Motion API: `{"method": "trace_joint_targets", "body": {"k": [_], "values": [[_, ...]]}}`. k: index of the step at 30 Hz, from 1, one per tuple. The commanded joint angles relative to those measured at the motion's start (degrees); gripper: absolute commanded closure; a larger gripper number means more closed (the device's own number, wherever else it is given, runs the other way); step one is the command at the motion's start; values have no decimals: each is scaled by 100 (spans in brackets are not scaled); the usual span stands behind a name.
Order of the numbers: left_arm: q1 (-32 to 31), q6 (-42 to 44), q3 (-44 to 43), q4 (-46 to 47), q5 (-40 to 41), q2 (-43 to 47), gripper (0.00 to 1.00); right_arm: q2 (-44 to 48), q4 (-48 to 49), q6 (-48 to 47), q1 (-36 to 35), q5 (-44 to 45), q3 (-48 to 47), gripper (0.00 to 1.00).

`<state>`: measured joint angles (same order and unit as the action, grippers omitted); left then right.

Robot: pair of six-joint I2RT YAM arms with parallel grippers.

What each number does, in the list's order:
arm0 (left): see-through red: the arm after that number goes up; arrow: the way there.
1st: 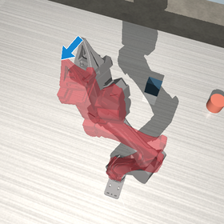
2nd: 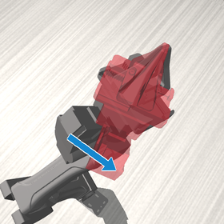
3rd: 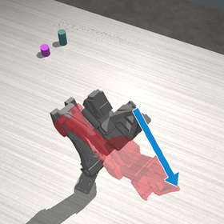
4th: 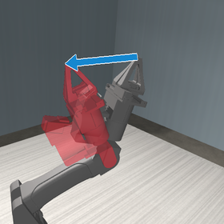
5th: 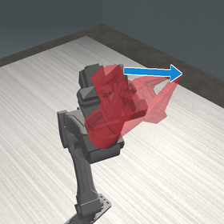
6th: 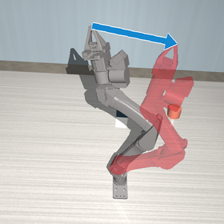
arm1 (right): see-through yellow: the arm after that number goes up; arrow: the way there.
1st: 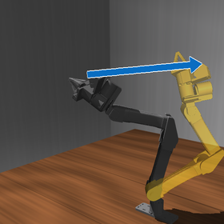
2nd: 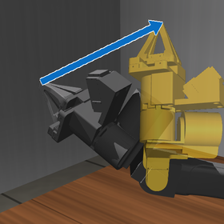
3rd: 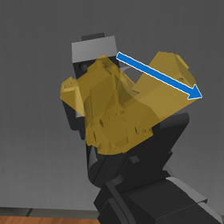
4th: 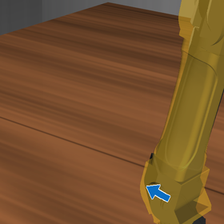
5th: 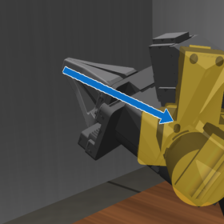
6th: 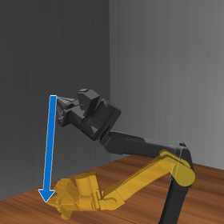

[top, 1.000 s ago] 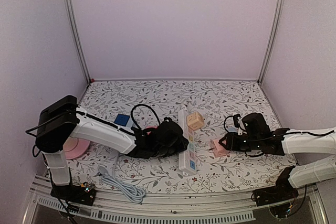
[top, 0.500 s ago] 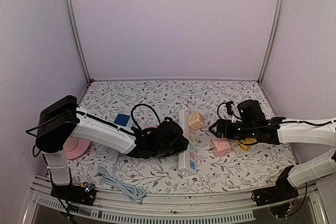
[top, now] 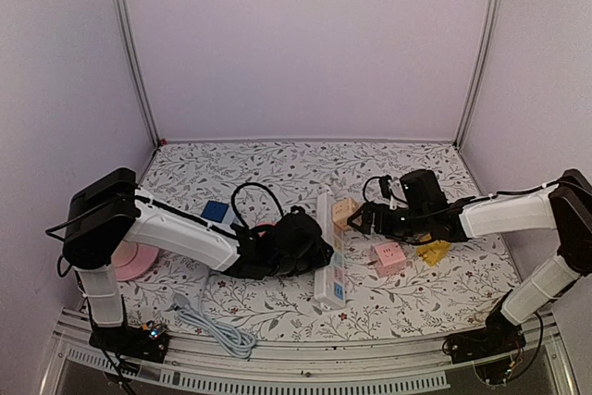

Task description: Pull the plug off the socket

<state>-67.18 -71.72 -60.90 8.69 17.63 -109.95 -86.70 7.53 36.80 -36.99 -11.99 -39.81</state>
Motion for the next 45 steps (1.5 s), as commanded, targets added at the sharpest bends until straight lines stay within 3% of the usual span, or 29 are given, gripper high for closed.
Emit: {"method": "trace_joint_targets", "body": {"k": [1, 18, 25, 33, 38, 45], "values": [[-8, 342, 187, -105, 4, -171, 100, -250, 484, 164, 101, -245, -149, 0], [-40, 300, 255, -60, 13, -174, 100, -1175, 1336, 486, 490, -702, -414, 0], [-41, 279, 211, -118, 38, -194, 100, -1640, 1361, 558, 524, -992, -936, 8], [-41, 250, 192, -181, 74, -211, 100, -1811, 1541, 739, 478, -1235, -962, 31], [-41, 138, 206, -313, 139, -199, 100, -1639, 1532, 762, 478, -1189, -880, 59], [-35, -177, 164, -771, 314, -211, 100, -1174, 1359, 735, 430, -1118, -799, 80]]}}
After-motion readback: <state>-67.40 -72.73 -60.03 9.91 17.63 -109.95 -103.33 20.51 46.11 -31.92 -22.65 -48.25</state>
